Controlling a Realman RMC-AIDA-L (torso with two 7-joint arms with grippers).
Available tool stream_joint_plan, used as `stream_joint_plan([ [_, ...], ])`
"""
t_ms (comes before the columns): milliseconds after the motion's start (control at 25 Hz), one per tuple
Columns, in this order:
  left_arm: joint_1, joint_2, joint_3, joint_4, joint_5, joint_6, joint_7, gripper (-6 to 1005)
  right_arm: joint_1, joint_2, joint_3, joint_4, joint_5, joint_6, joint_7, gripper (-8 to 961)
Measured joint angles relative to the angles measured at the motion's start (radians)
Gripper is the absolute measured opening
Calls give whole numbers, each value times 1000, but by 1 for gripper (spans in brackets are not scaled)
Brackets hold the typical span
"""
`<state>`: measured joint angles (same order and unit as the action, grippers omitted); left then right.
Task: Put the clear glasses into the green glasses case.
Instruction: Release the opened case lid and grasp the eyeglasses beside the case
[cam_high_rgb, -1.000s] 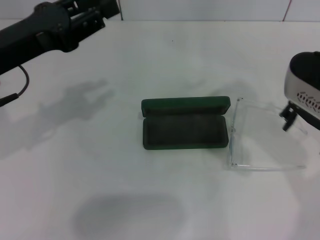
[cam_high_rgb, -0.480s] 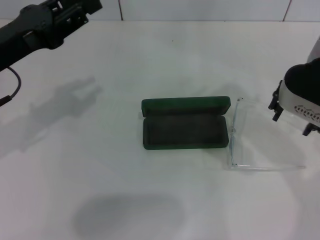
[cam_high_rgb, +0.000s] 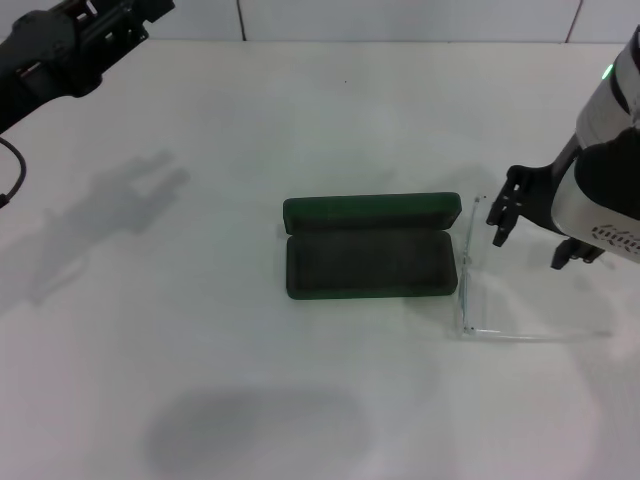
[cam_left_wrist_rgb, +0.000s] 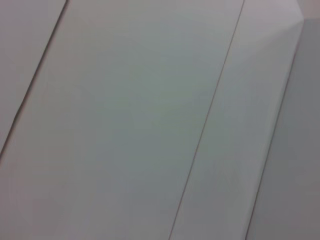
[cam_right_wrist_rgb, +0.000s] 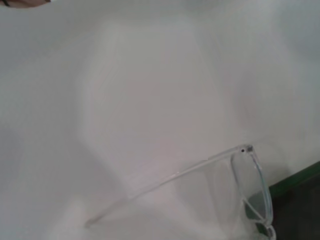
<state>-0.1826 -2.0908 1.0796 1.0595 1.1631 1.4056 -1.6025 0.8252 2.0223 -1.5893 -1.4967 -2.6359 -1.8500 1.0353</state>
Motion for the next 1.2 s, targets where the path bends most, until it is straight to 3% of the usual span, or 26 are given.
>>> stream_joint_plan([
  [600, -24, 0, -24, -68, -6, 1, 28, 428, 5, 4, -9, 192, 49, 215, -186, 560],
  [1200, -29, 0, -31, -122, -19, 1, 73, 427, 53, 6, -51, 301, 75, 292, -216, 559],
])
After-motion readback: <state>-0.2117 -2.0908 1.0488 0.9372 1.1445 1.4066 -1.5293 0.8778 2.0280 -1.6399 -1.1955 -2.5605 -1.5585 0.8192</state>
